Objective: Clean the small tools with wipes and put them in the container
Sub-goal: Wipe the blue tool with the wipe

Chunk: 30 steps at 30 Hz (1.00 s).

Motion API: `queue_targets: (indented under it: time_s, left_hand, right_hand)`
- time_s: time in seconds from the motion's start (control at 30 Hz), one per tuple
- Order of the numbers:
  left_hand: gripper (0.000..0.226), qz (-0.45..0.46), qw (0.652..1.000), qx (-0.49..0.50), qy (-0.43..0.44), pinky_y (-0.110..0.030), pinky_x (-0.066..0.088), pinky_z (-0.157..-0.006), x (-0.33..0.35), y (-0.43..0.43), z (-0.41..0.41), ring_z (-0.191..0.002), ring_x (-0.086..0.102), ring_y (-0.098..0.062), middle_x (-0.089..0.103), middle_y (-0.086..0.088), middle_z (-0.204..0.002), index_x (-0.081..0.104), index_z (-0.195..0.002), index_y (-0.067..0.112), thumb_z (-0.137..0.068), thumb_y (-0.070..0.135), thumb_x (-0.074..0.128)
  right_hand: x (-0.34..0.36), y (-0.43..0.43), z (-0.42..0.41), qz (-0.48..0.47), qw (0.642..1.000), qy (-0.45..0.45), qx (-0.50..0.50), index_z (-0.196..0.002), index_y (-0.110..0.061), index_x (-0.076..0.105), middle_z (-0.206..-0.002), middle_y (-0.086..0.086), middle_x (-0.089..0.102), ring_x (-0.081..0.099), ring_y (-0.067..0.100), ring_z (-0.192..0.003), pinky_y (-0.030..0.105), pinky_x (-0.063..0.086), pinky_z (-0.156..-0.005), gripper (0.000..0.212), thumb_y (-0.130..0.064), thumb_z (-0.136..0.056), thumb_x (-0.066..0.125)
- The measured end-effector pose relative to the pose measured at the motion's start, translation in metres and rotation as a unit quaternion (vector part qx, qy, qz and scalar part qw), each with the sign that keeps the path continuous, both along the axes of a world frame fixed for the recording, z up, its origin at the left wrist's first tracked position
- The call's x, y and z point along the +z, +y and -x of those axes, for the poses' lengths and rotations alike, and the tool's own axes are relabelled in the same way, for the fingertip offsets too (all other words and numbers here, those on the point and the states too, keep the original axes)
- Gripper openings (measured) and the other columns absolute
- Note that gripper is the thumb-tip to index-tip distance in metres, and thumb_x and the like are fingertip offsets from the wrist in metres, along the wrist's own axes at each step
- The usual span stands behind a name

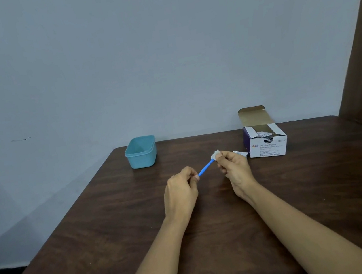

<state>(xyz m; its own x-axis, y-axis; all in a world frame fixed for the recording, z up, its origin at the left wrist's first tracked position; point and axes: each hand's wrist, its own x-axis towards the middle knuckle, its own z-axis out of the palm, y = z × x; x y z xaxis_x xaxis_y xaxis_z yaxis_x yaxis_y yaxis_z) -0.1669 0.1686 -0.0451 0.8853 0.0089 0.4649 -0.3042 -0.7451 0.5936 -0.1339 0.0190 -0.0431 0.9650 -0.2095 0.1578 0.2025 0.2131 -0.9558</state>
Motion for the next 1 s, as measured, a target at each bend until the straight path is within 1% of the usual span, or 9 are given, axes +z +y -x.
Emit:
queue_targets:
  time_s: [0.2,0.37,0.47,0.53,0.6,0.67,0.8,0.9,1.0]
  left_hand:
    - [0.006,0.007,1.0,-0.009,-0.002,-0.012,0.033,-0.052,-0.0008,0.0,0.0011,-0.064,0.056,-0.005,0.065,0.008,-0.08,0.062,-0.096,0.023,-0.095,0.022,0.057]
    - [0.007,0.01,1.0,-0.027,-0.01,-0.019,0.047,-0.059,-0.0014,-0.0004,0.0007,-0.068,0.061,-0.007,0.066,0.008,-0.078,0.062,-0.093,0.023,-0.095,0.023,0.056]
    - [0.008,0.014,0.999,-0.045,-0.004,-0.012,0.043,-0.06,-0.002,-0.0006,0.0006,-0.069,0.061,-0.005,0.066,0.009,-0.077,0.063,-0.092,0.023,-0.096,0.023,0.055]
    - [0.011,0.033,0.997,-0.066,0.006,-0.012,0.043,-0.062,-0.0026,-0.0013,0.0007,-0.069,0.062,-0.005,0.067,0.009,-0.074,0.065,-0.092,0.023,-0.095,0.021,0.055]
    - [0.014,0.051,0.995,-0.083,0.019,-0.013,0.045,-0.064,-0.0029,-0.002,0.0005,-0.069,0.062,-0.002,0.068,0.01,-0.072,0.066,-0.09,0.024,-0.095,0.02,0.054]
    - [0.015,0.05,0.994,-0.097,0.032,-0.008,0.044,-0.065,-0.0029,-0.0022,0.0002,-0.071,0.062,0.001,0.067,0.012,-0.071,0.066,-0.091,0.024,-0.097,0.021,0.052]
    - [0.019,0.05,0.988,-0.135,0.055,-0.003,0.043,-0.065,-0.002,-0.0024,0.0011,-0.071,0.06,0.005,0.066,0.01,-0.072,0.066,-0.092,0.021,-0.099,0.022,0.049]
    - [0.022,0.056,0.982,-0.165,0.073,-0.004,0.042,-0.065,-0.0009,-0.0025,0.0022,-0.065,0.057,0.006,0.065,0.009,-0.073,0.065,-0.088,0.021,-0.1,0.024,0.047]
    - [0.024,0.058,0.975,-0.186,0.106,-0.009,0.043,-0.067,0.0012,-0.0013,0.0019,-0.067,0.057,0.003,0.063,0.009,-0.072,0.063,-0.085,0.024,-0.101,0.024,0.044]
  right_hand:
    - [0.0014,-0.0016,0.0011,-0.062,0.998,0.023,0.013,-0.092,-0.008,0.071,-0.058,-0.006,0.056,0.044,0.004,-0.055,0.018,0.036,-0.056,0.01,-0.015,-0.086,0.069]
    - [0.0006,-0.0018,0.0019,-0.018,0.998,0.029,0.061,-0.089,-0.008,0.072,-0.062,-0.007,0.063,0.047,0.002,-0.054,0.016,0.036,-0.055,0.008,-0.015,-0.085,0.069]
    - [0.0005,-0.0002,0.0032,-0.014,0.997,0.015,0.072,-0.091,-0.008,0.07,-0.062,-0.01,0.064,0.048,0.002,-0.055,0.015,0.037,-0.054,0.008,-0.013,-0.086,0.068]
    - [0.0014,-0.0007,0.0032,-0.022,0.997,0.016,0.072,-0.093,-0.007,0.07,-0.061,-0.011,0.063,0.048,0.002,-0.055,0.016,0.037,-0.056,0.01,-0.014,-0.087,0.066]
    - [0.0019,-0.0019,0.0032,-0.023,0.997,0.018,0.077,-0.091,-0.009,0.07,-0.06,-0.008,0.06,0.046,0.002,-0.056,0.018,0.035,-0.057,0.009,-0.016,-0.088,0.065]
    - [0.002,-0.0032,0.0027,-0.029,0.996,0.021,0.084,-0.089,-0.01,0.071,-0.063,-0.004,0.058,0.045,0.003,-0.056,0.019,0.034,-0.057,0.011,-0.018,-0.089,0.064]
    - [0.0041,-0.0032,0.0037,-0.079,0.99,0.018,0.117,-0.091,-0.007,0.069,-0.066,-0.001,0.059,0.047,0.003,-0.055,0.017,0.035,-0.056,0.015,-0.017,-0.093,0.058]
    - [0.0063,0.0001,0.0055,-0.118,0.982,0.02,0.147,-0.092,-0.006,0.067,-0.064,-0.003,0.059,0.047,0.003,-0.055,0.018,0.036,-0.057,0.016,-0.016,-0.095,0.055]
    - [0.0083,-0.0004,0.0061,-0.138,0.976,0.025,0.166,-0.095,-0.005,0.065,-0.069,-0.004,0.063,0.047,0.002,-0.054,0.017,0.037,-0.056,0.012,-0.013,-0.093,0.056]
